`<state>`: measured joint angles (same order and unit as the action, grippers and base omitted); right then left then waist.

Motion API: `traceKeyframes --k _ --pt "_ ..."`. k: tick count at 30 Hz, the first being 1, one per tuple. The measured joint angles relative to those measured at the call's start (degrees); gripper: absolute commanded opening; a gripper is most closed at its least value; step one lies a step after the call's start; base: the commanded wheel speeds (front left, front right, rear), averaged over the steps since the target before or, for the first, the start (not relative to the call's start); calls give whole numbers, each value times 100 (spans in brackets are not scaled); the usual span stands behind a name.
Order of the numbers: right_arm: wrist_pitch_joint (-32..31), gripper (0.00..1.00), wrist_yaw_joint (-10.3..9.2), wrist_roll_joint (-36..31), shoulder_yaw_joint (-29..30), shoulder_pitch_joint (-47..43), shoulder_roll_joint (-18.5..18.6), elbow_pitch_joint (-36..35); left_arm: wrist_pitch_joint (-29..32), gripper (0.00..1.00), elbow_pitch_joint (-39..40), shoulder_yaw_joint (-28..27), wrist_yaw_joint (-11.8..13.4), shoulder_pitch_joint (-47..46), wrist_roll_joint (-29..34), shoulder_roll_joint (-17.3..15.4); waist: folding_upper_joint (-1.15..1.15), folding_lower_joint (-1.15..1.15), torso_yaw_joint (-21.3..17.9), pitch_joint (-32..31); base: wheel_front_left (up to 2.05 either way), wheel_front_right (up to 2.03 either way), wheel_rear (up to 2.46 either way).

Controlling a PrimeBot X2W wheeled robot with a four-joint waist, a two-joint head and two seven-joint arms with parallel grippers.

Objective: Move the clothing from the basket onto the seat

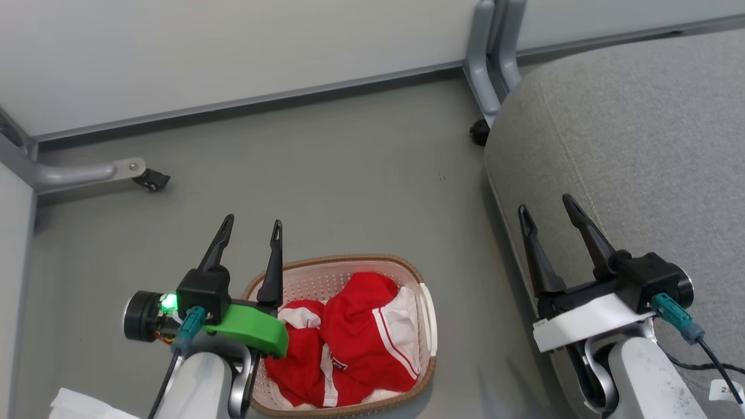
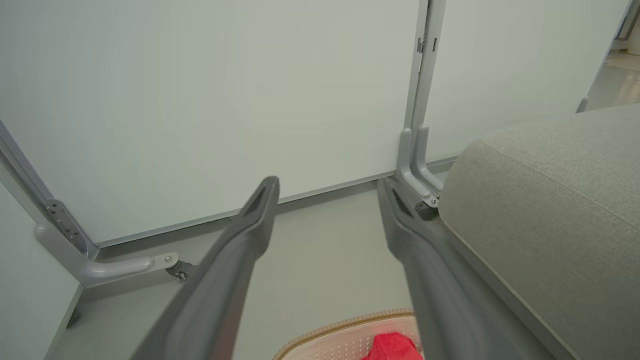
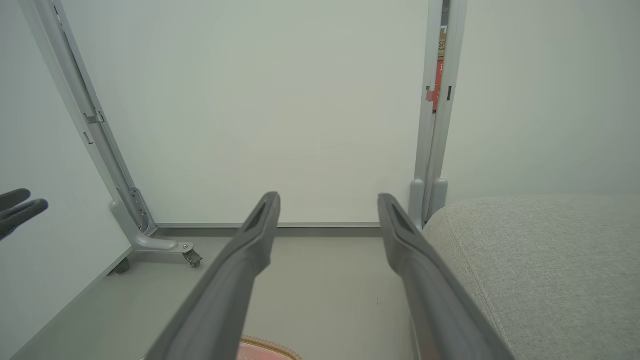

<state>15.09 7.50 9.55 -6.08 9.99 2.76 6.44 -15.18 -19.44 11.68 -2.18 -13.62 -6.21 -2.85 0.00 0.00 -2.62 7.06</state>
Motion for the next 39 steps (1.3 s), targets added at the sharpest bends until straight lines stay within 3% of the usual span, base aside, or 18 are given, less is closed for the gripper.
traceKeyframes --k 15,39 --pt "1 100 0 199 -186 831 5 -481 1 100 -1282 431 -386 -1217 359 -167 0 0 -783 1282 0 0 0" --pt "2 100 0 296 -311 1775 5 -884 1 100 -3618 862 -493 -2734 522 -669 0 0 -1423 3471 0 0 0"
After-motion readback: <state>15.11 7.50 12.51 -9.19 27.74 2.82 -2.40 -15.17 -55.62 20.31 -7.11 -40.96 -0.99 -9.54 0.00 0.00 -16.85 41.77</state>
